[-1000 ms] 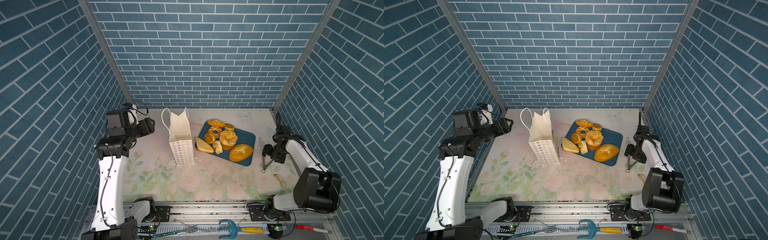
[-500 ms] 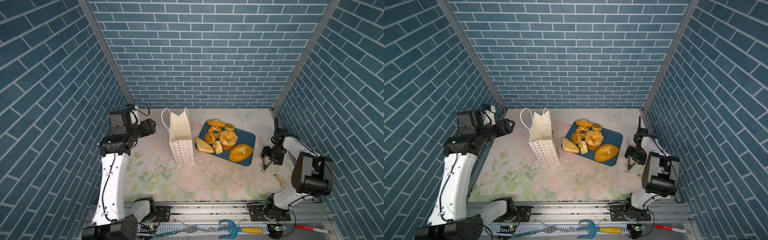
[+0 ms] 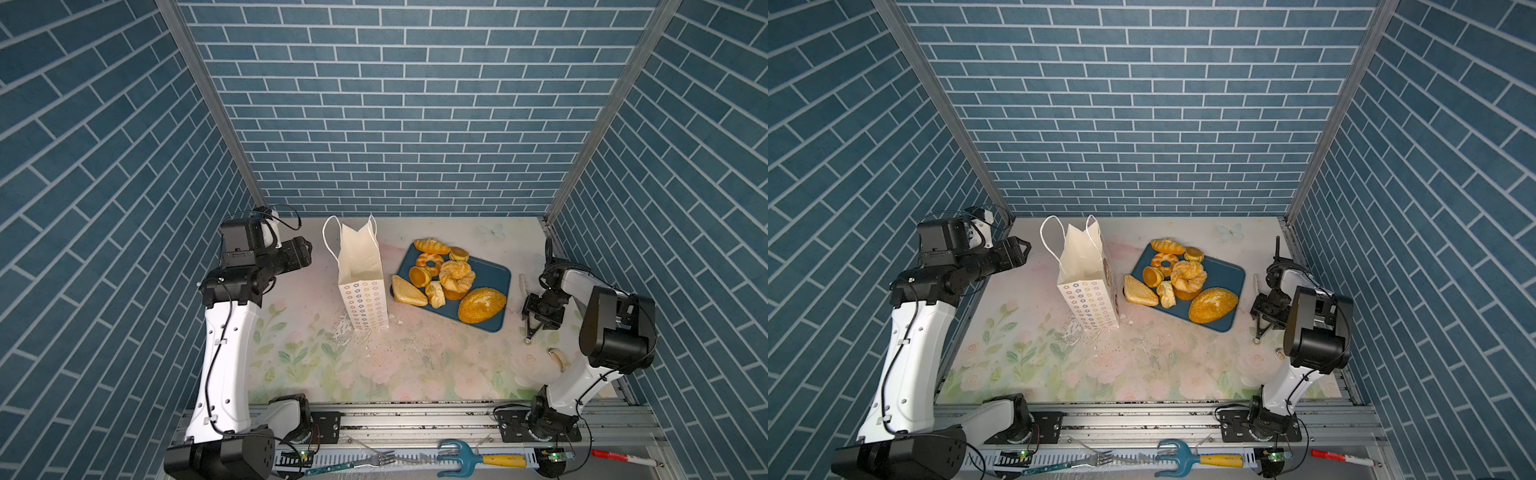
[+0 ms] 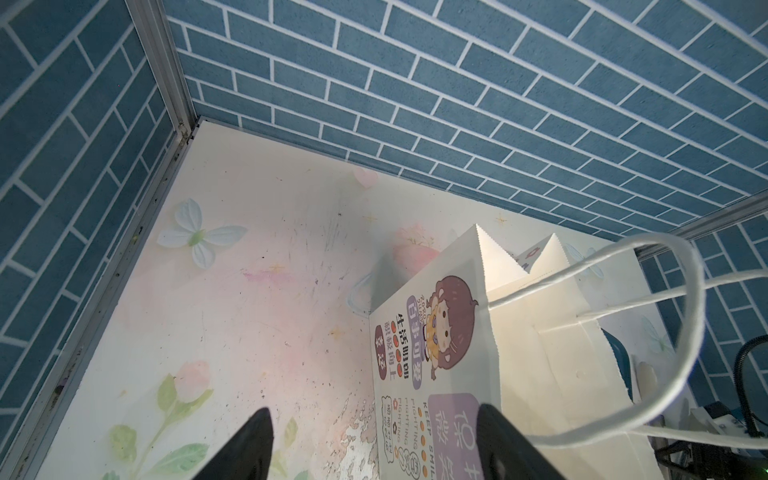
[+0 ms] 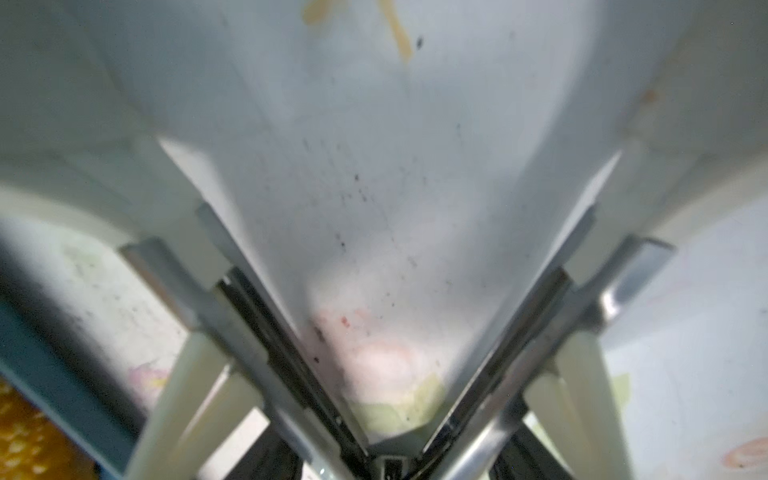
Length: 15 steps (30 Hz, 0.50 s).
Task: Place the fake bread into the paper bag
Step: 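Grasp the metal tongs lying on the table with the right gripper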
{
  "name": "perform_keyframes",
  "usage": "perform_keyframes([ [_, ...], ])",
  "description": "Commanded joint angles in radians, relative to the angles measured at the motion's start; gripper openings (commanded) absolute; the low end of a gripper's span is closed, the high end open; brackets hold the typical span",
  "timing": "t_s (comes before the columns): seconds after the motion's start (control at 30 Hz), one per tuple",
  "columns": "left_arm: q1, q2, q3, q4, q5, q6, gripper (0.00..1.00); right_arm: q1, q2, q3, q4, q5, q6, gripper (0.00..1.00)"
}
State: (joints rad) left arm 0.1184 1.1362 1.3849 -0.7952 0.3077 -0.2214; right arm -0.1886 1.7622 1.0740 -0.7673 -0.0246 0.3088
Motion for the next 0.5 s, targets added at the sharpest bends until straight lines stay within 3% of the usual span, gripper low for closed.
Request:
perform_keyframes([
  [0.0, 0.006, 0.000, 0.003, 0.001, -0.006, 0.006, 0.78, -0.003, 0.021, 0.044, 0.014, 0.030, -0.052, 0.62],
  [0.2, 0.006, 0.001, 0.003, 0.009, 0.004, 0.004, 0.78, -0.003, 0.062, 0.108, 0.016, 0.020, -0.150, 0.55],
  [0.47, 0.006, 0.001, 0.000, 0.029, 0.026, 0.000, 0.78, -0.001, 0.094, 0.142, 0.028, 0.030, -0.265, 0.54],
])
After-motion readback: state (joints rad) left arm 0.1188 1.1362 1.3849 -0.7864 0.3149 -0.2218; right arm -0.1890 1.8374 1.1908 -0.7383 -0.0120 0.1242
